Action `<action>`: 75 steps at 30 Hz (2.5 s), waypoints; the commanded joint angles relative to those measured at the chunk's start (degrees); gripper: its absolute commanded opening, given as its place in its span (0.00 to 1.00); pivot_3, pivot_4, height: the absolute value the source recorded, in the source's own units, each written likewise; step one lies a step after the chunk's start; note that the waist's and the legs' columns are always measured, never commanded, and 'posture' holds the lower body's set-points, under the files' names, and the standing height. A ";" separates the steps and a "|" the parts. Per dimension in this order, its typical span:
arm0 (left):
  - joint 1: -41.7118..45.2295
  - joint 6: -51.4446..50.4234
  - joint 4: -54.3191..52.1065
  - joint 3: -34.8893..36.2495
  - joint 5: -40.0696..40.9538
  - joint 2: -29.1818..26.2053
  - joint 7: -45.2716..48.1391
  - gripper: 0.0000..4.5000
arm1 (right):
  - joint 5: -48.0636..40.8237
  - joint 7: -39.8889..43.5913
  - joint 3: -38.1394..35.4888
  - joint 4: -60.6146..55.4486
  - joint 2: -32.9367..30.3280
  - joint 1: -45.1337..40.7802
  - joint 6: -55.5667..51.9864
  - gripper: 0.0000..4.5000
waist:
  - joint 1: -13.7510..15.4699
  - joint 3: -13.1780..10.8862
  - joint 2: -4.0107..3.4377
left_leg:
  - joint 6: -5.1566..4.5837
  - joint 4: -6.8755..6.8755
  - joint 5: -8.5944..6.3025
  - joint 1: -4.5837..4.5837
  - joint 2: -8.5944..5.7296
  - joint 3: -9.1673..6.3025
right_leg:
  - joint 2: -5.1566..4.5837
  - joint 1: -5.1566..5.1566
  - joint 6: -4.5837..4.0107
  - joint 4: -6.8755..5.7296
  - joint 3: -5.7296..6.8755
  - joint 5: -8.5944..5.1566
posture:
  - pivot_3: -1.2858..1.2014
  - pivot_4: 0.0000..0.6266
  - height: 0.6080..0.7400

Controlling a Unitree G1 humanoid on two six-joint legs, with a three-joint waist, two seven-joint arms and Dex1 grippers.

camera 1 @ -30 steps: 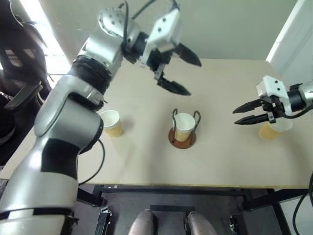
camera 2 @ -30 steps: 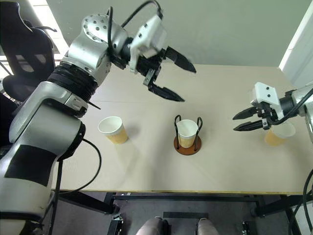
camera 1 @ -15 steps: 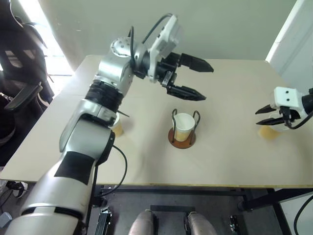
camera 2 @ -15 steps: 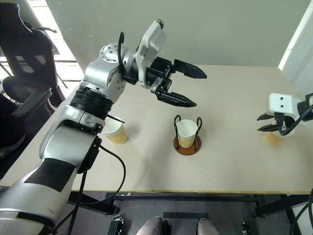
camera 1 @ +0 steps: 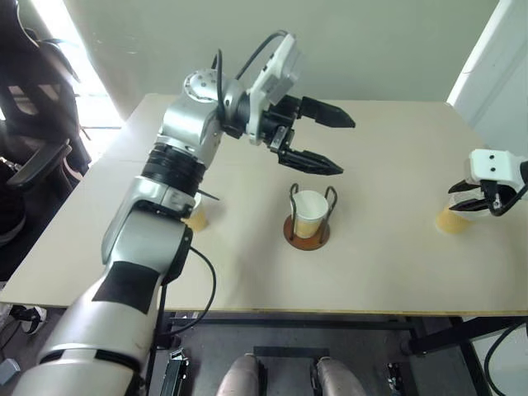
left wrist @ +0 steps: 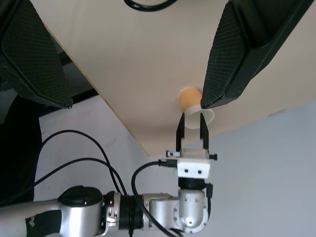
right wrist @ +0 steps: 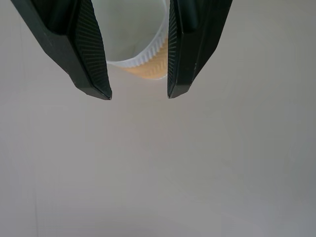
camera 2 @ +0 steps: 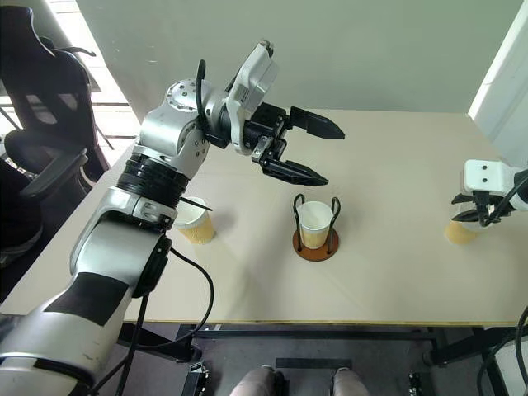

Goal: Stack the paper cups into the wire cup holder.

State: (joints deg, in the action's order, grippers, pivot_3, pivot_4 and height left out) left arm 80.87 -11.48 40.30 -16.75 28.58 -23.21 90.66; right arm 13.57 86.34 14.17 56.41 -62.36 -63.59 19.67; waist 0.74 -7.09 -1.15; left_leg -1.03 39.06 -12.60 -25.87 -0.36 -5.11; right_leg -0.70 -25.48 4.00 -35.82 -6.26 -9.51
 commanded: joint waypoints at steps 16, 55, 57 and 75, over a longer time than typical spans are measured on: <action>0.82 0.57 -1.47 1.54 -1.04 -0.19 1.84 0.99 | 8.50 -3.69 3.19 5.79 -2.30 -3.30 2.73 0.39 | 0.03 0.00 0.00 | -0.05 -0.06 -0.04 0.00 -0.01 0.00 | -0.03 0.00 -0.01 0.04 0.00 0.00 | 0.52 0.24 1.00; -5.54 3.19 -10.44 -15.03 7.63 -11.58 1.84 0.99 | 16.34 -12.70 7.16 12.65 1.38 -3.87 5.69 0.39 | 0.05 0.02 -0.04 | -0.07 -0.50 -0.08 -0.10 0.00 -0.03 | -0.06 0.01 -0.02 0.77 0.04 0.18 | 0.52 0.24 1.00; -5.35 3.21 -10.17 -15.25 7.70 -11.61 1.84 0.99 | 16.47 -12.68 7.28 12.73 1.41 -3.72 5.52 0.39 | 0.02 0.02 -0.04 | -0.07 -0.56 -0.08 -0.10 0.00 -0.03 | -0.06 0.00 -0.02 0.81 0.04 0.18 | 0.52 0.24 1.00; -5.28 5.59 -7.98 -14.53 7.07 -13.68 1.84 1.00 | 17.90 -12.01 8.97 12.88 2.36 -3.33 5.20 0.01 | -0.09 0.02 -0.04 | -0.07 -0.77 -0.07 -0.05 0.00 -0.04 | -0.06 -0.02 -0.03 0.87 0.04 0.17 | 0.52 0.24 1.00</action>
State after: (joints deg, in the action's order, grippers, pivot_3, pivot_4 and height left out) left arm 74.64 -7.16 32.30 -32.48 34.85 -36.21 90.66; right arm 30.85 74.02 22.83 69.42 -59.51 -65.97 24.53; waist 0.64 -7.07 -1.19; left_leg -1.10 38.29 -12.67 -25.92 -0.36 -5.14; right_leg -0.76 -25.50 3.98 -34.96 -6.22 -9.34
